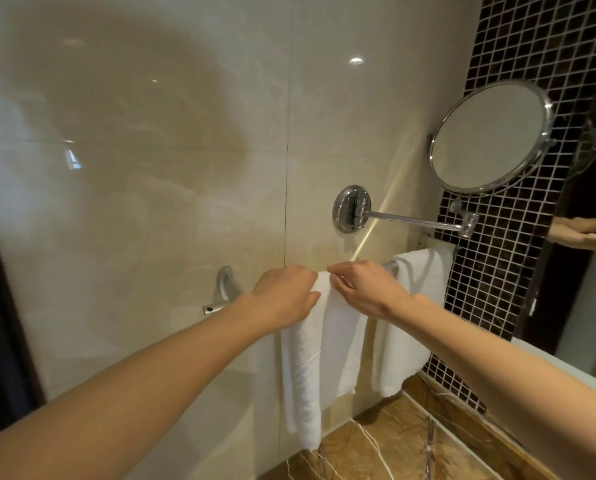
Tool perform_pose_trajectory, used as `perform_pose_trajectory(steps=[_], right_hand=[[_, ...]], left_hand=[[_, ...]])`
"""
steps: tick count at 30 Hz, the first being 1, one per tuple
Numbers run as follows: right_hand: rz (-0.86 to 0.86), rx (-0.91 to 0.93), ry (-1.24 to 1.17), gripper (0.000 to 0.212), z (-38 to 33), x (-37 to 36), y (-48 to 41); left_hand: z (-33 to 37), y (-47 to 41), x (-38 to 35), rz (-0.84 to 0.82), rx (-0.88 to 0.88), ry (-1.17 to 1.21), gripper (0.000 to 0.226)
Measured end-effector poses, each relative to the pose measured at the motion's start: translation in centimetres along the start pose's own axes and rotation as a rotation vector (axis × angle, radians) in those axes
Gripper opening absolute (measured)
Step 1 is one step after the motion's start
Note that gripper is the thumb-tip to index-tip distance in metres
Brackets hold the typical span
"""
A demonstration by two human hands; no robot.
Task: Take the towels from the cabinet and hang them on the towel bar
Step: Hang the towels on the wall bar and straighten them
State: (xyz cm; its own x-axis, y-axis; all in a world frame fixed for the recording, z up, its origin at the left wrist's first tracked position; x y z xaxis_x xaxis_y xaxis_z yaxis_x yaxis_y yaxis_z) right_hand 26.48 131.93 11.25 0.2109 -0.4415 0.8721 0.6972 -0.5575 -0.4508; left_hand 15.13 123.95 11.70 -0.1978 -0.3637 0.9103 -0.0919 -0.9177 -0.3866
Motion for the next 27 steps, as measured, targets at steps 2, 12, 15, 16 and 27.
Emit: perform_pose_trajectory(steps=[2,12,15,16,27], right_hand=[[0.003,0.0,0.0,0.027,-0.2,0.2,-0.1],[0.008,0.014,-0.005,0.039,-2.5,0.4,0.7],[-0.006,-0.006,-0.026,0.04,-2.7,0.3,0.8],[-0.006,-0.01,-0.034,0.041,-2.7,0.3,0.8],[0.096,0.118,0.017,0.036,-4.3,1.1,0.8]], left_hand=[[0.3,0.5,-0.2,0.057,-0.022,-0.062,0.027],[1.2,3.4,-1.7,0.37,-0.102,-0.097,0.038],[1.4,4.1,-2.5,0.374,-0.094,-0.086,0.048],[1.7,4.4,-2.6,0.387,-0.088,-0.066,0.051],[1.0,13.1,-15.5,0.494,0.466,0.763,0.064]])
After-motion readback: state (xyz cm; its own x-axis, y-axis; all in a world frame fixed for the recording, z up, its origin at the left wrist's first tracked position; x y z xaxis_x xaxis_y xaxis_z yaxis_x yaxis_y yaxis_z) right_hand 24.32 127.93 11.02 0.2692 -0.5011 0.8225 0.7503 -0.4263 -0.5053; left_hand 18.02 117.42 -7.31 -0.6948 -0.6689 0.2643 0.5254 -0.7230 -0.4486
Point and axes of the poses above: each hand's wrist, its own y-axis away from the middle knuckle, its own x-axis out of the back of the hand, z = x × y, the point moved 5 cm from there along -y, towards the middle knuckle, and after that the axes turned 15 degrees about y, right-handed, at the moved point
